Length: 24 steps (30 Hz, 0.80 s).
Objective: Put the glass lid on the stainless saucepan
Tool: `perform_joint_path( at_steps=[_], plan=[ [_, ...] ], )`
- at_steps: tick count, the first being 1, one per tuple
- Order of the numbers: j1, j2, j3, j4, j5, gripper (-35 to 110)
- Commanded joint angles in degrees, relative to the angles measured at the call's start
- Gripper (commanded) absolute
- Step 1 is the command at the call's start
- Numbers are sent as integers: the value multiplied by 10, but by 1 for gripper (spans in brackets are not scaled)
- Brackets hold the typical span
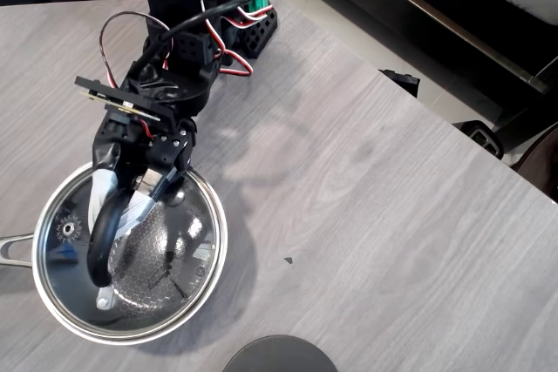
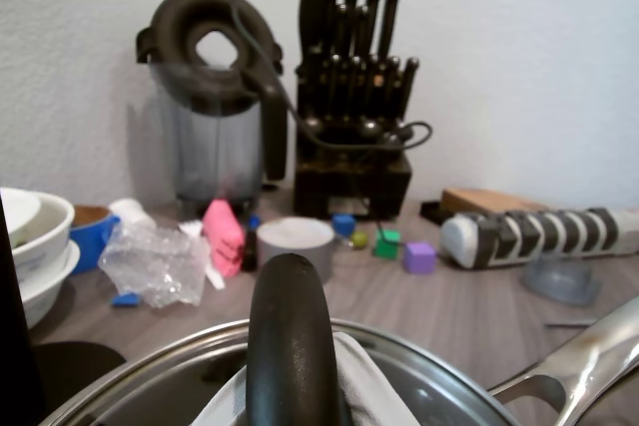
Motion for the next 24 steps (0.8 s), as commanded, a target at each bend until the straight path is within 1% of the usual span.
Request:
perform_joint_path(
  at_steps=[1, 5, 12, 16, 19, 21, 22, 24],
  plan=[
    [8, -5, -21, -109, -48, 5],
    [10, 11, -21, -118, -48, 7],
    [8, 82, -13, -86, -45, 7],
    [8, 151, -13, -26, -41, 7],
    [10, 219, -11, 38, -35, 7],
    [11, 287, -6, 103, -26, 7],
    [10, 331, -3, 149, -18, 7],
    [3, 451, 4, 279, 4, 8]
  ],
)
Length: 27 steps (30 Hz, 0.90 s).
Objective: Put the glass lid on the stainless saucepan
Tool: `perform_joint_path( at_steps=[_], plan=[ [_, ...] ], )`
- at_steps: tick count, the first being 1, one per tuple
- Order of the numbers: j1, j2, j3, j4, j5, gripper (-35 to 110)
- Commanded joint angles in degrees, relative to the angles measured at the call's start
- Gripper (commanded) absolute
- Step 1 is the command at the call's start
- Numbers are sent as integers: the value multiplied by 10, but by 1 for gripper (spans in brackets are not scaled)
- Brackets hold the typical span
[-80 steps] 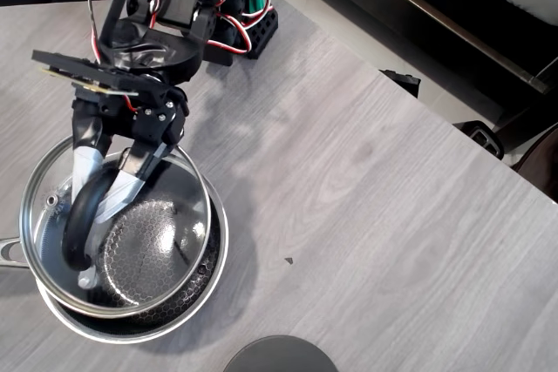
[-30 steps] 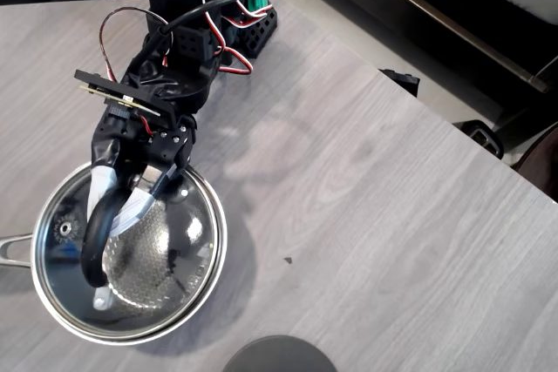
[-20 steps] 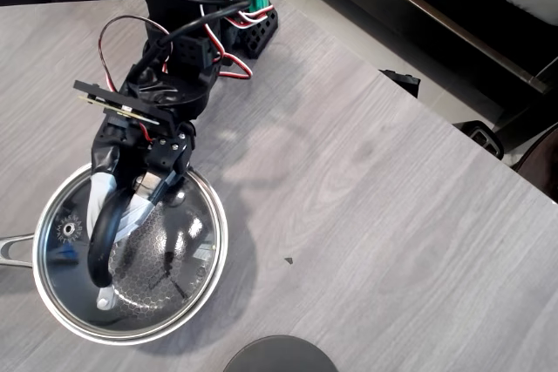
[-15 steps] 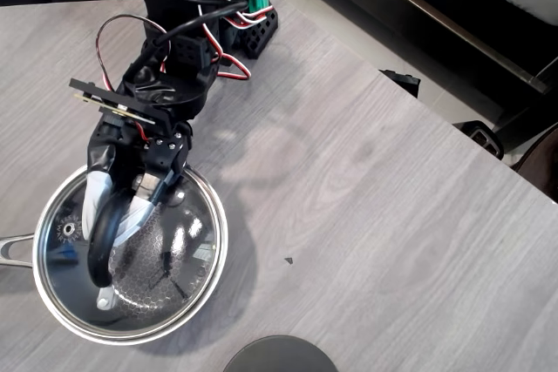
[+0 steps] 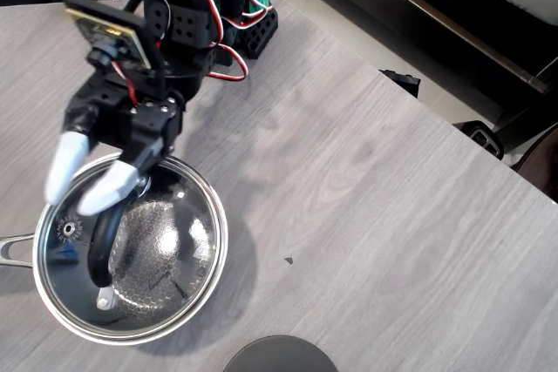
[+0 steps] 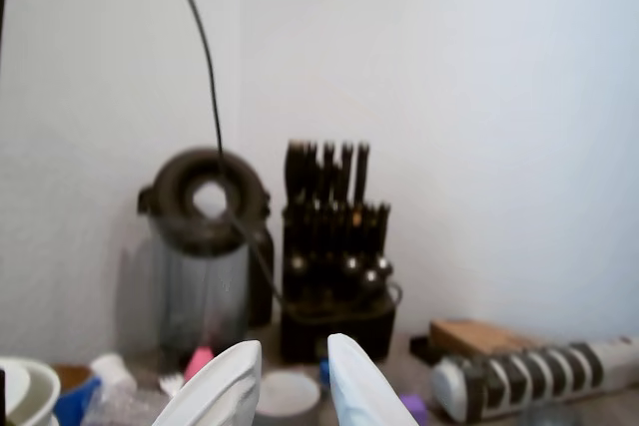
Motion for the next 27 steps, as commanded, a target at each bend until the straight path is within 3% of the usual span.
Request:
perform_joint_path(
  at_steps=[1, 4, 7, 9, 19, 22, 27],
  plan=[
    [-11, 287, 5, 303, 25, 10],
    [-30, 521, 10, 601, 116, 10],
    [-52, 710, 52, 787, 197, 0],
    [-40, 710, 69, 789, 239, 0],
    [-31, 710, 57, 1049, 605, 0],
    [-43, 710, 42, 1100, 671, 0],
    [-102, 710, -51, 1269, 782, 0]
  ],
)
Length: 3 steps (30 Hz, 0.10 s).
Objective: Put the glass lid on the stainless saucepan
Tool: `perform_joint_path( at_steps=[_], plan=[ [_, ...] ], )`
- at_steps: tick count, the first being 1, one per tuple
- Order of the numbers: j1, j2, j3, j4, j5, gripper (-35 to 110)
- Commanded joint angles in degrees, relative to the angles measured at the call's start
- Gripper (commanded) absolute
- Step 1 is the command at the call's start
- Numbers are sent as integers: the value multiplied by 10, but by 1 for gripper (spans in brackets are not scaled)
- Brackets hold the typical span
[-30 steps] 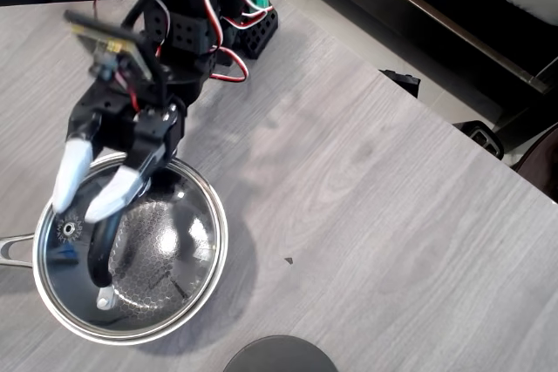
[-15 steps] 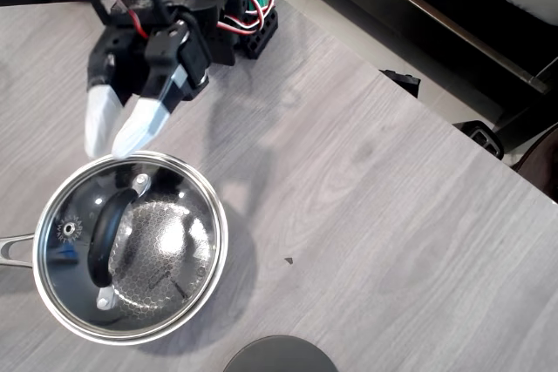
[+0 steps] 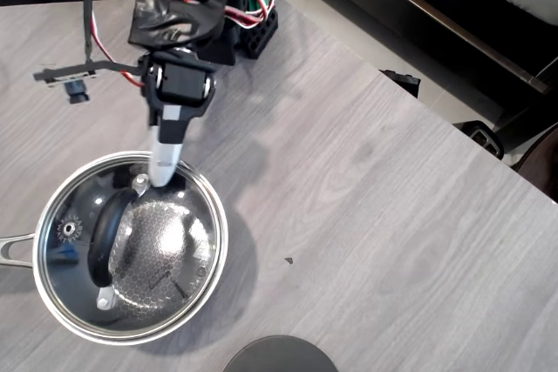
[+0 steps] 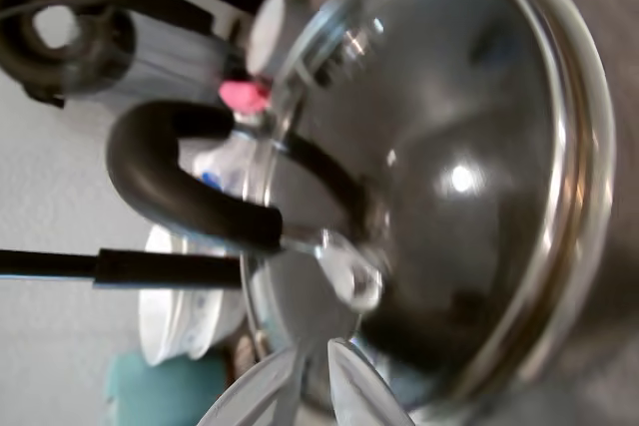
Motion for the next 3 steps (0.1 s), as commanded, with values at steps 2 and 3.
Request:
perform_joint_path(
  at_steps=[2, 3],
  plan=[
    [-50, 15, -77, 127, 66, 0],
    [-57, 15, -80, 146, 69, 0]
  ],
)
